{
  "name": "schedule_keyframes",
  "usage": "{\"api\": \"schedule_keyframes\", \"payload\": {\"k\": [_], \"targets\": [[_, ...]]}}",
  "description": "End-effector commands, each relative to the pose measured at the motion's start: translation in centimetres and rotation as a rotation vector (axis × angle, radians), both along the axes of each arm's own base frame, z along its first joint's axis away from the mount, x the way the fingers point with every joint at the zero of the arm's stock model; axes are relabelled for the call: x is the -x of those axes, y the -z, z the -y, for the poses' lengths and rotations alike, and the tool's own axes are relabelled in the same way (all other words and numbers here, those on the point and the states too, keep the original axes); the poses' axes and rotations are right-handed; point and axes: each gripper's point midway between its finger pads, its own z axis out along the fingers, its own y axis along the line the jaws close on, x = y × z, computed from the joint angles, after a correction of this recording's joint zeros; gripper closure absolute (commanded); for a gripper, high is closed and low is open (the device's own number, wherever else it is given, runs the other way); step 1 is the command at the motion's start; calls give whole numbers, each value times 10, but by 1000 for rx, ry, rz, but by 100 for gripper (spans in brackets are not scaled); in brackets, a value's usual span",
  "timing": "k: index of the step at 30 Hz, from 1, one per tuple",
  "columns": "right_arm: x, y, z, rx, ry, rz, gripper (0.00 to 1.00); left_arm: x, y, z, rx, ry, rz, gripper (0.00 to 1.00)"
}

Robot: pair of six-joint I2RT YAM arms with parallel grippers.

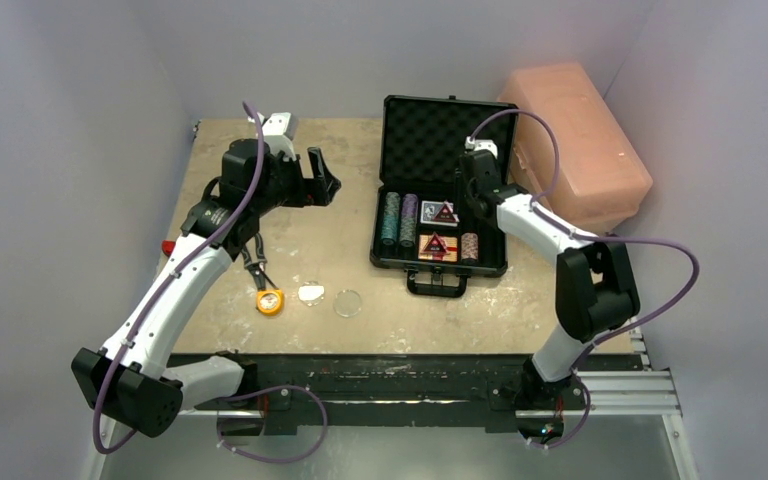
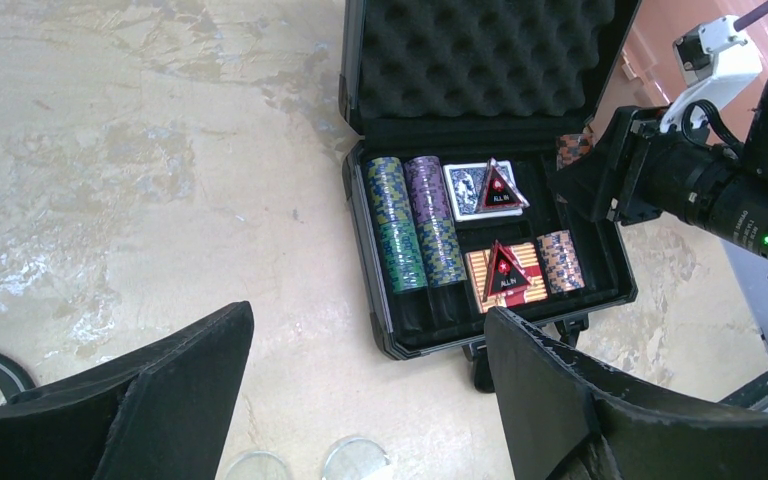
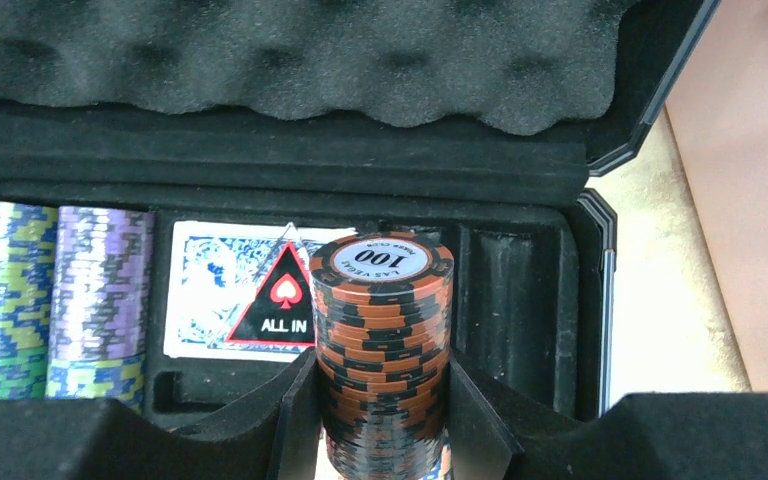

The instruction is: Pack up texas hold em set

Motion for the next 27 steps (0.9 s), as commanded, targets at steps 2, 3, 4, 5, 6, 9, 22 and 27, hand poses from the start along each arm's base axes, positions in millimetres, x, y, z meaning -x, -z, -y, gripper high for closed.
{"api": "schedule_keyframes", "payload": {"k": [2, 3, 4, 5, 6, 9, 22, 27], "targets": [[-28, -27, 3, -16, 22, 92, 100, -6, -6, -2, -15, 0, 37, 15], [-28, -24, 4, -16, 23, 84, 100, -7, -6, -2, -14, 1, 36, 15], [-28, -22, 5, -15, 25, 80, 100, -7, -5, -2, -15, 2, 34, 15], [-29, -18, 6, -14, 30, 74, 100, -7, -4, -1, -15, 4, 33, 15], [-29, -16, 7, -15, 30, 72, 100, -7, -4, -1, -14, 4, 32, 15], [-29, -9, 9, -14, 36, 57, 100, -7, -4, -1, -14, 5, 32, 15], [-23, 23, 9, -25, 35, -11, 100, -8, -3, 0, -14, 8, 29, 16], [-20, 33, 6, -38, 23, -40, 100, -8, -3, 0, -14, 9, 28, 16]]}}
